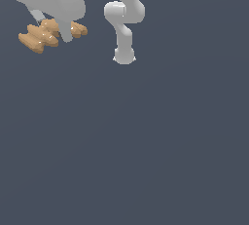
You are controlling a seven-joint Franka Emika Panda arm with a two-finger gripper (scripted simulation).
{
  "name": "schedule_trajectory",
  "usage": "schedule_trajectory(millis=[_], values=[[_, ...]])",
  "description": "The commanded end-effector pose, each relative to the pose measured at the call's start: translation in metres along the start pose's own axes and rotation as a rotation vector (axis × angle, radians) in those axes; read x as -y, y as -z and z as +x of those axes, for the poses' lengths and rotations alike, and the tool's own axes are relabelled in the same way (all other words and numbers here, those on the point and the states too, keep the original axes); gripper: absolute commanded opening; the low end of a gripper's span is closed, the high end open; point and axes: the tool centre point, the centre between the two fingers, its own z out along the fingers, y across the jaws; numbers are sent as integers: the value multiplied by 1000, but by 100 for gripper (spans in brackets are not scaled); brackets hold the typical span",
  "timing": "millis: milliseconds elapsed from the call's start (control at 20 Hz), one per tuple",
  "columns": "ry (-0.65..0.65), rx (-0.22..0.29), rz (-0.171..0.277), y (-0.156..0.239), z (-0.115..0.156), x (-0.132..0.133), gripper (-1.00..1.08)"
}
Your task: Pick up the object and move it to a goal position.
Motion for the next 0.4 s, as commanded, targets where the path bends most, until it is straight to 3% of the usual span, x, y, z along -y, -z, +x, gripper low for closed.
schedule_trajectory(millis=[0, 350], values=[[0, 0, 0, 4, 1, 0, -100], [0, 0, 0, 8, 3, 1, -100]])
